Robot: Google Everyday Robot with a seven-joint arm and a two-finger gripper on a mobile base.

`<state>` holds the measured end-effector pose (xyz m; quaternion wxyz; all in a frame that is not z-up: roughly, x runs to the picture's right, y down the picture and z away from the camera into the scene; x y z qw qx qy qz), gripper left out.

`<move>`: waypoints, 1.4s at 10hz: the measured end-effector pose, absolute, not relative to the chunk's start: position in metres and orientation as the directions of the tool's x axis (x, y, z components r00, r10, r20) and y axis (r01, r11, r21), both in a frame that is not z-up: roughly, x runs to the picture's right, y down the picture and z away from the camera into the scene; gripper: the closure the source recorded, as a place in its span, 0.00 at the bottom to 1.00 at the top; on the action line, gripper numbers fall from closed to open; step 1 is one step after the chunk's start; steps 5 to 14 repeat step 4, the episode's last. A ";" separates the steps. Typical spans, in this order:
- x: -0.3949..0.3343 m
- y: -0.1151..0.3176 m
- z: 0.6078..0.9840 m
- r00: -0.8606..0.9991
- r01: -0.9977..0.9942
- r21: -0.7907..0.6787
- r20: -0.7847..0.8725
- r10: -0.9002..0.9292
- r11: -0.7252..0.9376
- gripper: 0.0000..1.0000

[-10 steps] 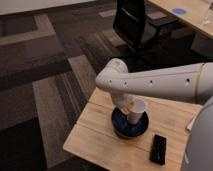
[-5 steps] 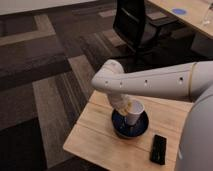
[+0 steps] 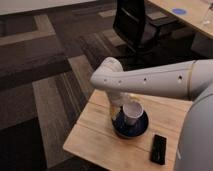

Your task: Place the ceramic cup in the ceramic bowl

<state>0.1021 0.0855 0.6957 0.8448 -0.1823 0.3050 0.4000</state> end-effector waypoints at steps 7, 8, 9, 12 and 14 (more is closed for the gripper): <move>0.097 0.061 0.680 0.462 -0.833 -0.057 -0.619 0.635 0.550 0.20; 0.097 0.061 0.680 0.462 -0.833 -0.057 -0.619 0.635 0.550 0.20; 0.097 0.061 0.680 0.462 -0.833 -0.057 -0.619 0.635 0.550 0.20; 0.097 0.061 0.680 0.462 -0.833 -0.057 -0.619 0.635 0.550 0.20; 0.097 0.061 0.680 0.462 -0.833 -0.057 -0.619 0.635 0.550 0.20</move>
